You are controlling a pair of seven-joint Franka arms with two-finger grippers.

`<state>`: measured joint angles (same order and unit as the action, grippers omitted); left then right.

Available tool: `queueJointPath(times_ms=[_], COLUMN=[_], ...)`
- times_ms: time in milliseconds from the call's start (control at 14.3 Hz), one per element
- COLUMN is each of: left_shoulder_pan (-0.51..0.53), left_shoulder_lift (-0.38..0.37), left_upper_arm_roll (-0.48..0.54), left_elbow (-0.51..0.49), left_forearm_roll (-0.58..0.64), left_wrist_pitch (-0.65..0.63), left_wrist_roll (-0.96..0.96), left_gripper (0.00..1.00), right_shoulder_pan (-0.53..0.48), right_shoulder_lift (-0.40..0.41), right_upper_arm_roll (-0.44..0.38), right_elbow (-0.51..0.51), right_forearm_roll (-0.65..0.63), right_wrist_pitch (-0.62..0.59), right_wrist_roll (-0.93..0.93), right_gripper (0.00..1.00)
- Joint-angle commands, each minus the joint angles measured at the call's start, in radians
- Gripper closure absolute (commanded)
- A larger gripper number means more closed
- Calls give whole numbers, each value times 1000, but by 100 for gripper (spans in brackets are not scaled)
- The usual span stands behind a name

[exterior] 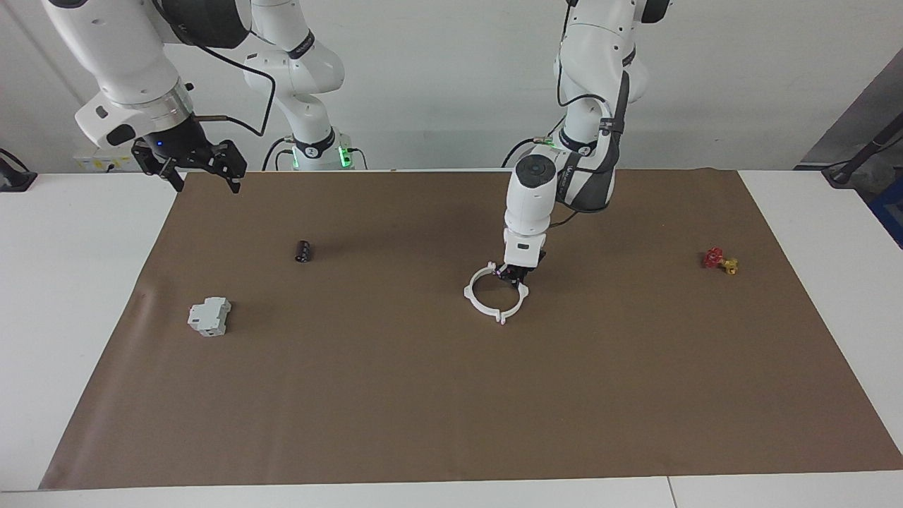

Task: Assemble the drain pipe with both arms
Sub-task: 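Press the held half onto the placed half forming a ring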

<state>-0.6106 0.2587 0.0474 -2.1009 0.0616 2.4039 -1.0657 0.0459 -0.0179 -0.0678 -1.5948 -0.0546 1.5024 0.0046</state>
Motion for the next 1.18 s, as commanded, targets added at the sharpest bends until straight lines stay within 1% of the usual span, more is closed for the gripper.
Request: queueJointPath(times_ms=[0,279,1045,1115], left_shoulder_pan=[-20,-20,-20,-18], left_shoulder_lift=[-30,-30,-30,-30], left_upper_arm_roll=[16,16,16,16], left_elbow=[-42,-44,-44,-44], left_forearm_roll=[10,9,9,9], left_wrist_pitch=[18,18,21,21], left_wrist_roll=[33,62,53,55], left_gripper=[100,100,100,63], right_shoulder_pan=[-14,-14,-14,-14], right_shoulder_lift=[-27,-27,-27,-27], right_upper_arm_roll=[6,6,6,6], right_elbow=[-31,-31,-31,-31], right_forearm_roll=[18,18,18,19], right_wrist_pitch=[21,21,21,21], right_wrist_roll=[-29,-29,-29,-29], right_gripper=[0,0,0,0])
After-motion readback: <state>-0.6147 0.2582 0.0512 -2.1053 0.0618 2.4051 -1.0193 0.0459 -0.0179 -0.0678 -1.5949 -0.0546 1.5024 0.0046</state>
